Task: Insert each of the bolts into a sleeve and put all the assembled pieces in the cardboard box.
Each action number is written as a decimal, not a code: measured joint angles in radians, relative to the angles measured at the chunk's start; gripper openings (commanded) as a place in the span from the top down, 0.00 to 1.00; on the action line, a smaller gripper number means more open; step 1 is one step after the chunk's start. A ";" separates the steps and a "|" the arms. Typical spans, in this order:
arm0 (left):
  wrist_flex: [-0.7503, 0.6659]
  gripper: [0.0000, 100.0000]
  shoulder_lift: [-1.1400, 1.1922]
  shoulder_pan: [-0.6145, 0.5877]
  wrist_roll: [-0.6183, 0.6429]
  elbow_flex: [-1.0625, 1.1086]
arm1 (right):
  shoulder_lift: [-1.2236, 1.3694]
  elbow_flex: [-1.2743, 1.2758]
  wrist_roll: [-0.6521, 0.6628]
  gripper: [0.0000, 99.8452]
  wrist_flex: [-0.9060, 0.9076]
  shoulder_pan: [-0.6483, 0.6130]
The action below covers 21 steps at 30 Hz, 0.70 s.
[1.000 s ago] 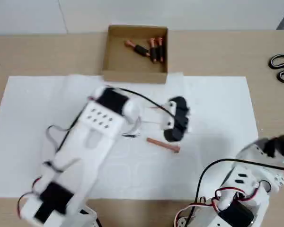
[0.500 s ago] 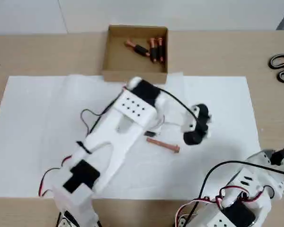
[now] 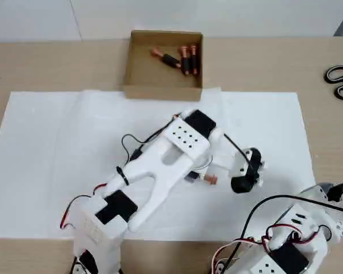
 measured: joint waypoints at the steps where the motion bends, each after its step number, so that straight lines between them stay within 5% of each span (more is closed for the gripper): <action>1: 0.000 0.85 0.000 0.000 0.005 -0.002 | 0.000 0.008 0.000 1.00 0.000 0.000; 21: 0.000 0.85 0.133 0.035 0.028 -0.201 | 0.000 0.017 0.000 1.00 0.000 0.000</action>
